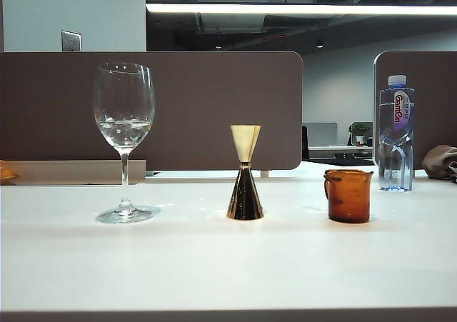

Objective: Pick up the small amber measuring cup and pour the water in it into the jigger, then pick up the jigger and pour the water in it into the wine glass.

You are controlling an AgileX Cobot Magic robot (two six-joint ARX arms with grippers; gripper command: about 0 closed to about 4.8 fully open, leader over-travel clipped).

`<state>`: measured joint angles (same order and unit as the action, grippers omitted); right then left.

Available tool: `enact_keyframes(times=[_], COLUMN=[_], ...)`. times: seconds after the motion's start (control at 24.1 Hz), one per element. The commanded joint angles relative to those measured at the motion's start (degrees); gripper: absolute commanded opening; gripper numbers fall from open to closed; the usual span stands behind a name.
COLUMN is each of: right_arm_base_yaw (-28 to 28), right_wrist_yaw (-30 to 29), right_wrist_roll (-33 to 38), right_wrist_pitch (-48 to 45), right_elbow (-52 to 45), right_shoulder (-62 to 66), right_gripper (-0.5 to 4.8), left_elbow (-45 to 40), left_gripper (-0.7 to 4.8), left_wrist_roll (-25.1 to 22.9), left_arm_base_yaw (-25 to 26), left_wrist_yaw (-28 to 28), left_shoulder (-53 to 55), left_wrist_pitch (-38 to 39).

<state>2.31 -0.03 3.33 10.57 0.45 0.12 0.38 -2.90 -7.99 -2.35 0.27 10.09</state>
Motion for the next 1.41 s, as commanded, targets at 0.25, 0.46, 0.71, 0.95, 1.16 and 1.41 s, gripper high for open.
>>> enact_keyframes(times=[0.25, 0.46, 0.71, 0.95, 1.16, 1.41], right_arm_base_yaw=[0.07, 0.09, 0.09, 0.07, 0.07, 0.07], right_wrist_yaw=[-0.11, -0.09, -0.09, -0.11, -0.11, -0.11], right_wrist_roll=[-0.24, -0.26, -0.24, -0.24, -0.24, -0.24], right_wrist_pitch=[-0.11, -0.11, -0.11, -0.11, -0.11, -0.11], right_elbow=[-0.42, -0.42, -0.42, -0.42, -0.42, -0.42], right_shoulder=[0.0, 0.0, 0.0, 0.0, 0.0, 0.0], right_gripper=[-0.01, -0.01, -0.01, -0.01, -0.01, -0.01], left_elbow=[0.04, 0.04, 0.04, 0.04, 0.04, 0.04], left_gripper=[-0.02, -0.02, -0.02, -0.02, -0.02, -0.02], left_wrist_roll=[0.35, 0.66, 3.78, 3.78, 3.78, 3.78], left_arm_base_yaw=[5.09, 6.43, 8.66, 8.66, 8.52, 8.52], left_wrist_yaw=[1.01, 1.22, 1.07, 1.09, 1.09, 1.09], left_shoulder=[0.07, 0.07, 0.07, 0.07, 0.07, 0.07], left_wrist_pitch=[0.59, 0.61, 0.55, 0.55, 0.55, 0.55])
